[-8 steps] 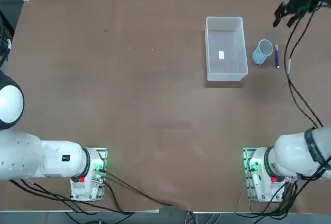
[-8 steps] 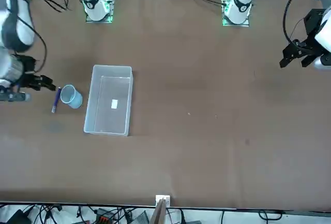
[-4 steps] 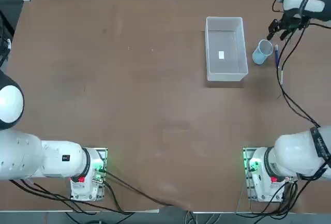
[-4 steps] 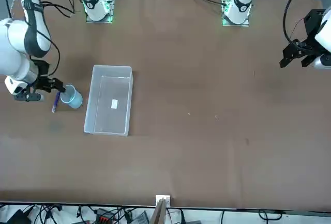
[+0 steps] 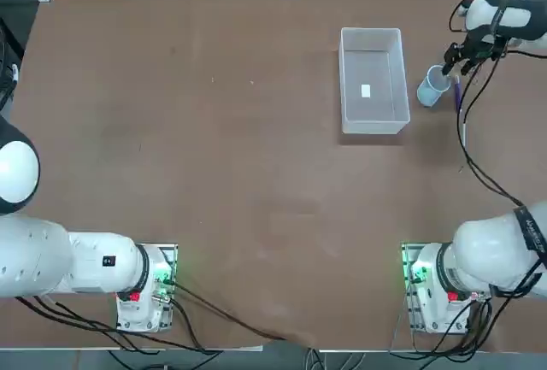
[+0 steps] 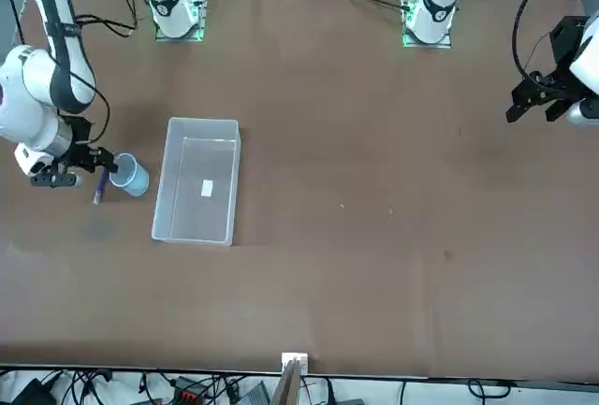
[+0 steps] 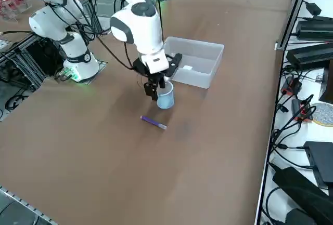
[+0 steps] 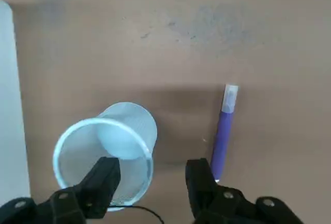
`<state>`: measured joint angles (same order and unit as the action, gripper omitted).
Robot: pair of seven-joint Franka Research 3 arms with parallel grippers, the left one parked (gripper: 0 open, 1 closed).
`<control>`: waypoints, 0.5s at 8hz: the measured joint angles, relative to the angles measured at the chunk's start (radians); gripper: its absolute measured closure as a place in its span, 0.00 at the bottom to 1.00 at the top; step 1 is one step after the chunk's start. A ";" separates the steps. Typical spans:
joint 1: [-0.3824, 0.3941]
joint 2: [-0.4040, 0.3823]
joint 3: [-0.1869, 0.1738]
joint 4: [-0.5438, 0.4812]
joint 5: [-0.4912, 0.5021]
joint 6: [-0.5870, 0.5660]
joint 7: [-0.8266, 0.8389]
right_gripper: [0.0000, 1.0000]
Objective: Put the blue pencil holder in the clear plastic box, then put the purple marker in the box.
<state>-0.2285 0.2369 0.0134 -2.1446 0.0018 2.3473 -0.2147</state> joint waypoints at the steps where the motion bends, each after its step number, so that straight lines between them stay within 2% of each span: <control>1: 0.000 0.008 0.000 -0.002 0.000 0.001 0.000 0.24; 4: 0.000 0.015 0.000 -0.016 0.000 0.001 0.000 0.41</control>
<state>-0.2285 0.2514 0.0139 -2.1603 0.0019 2.3485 -0.2146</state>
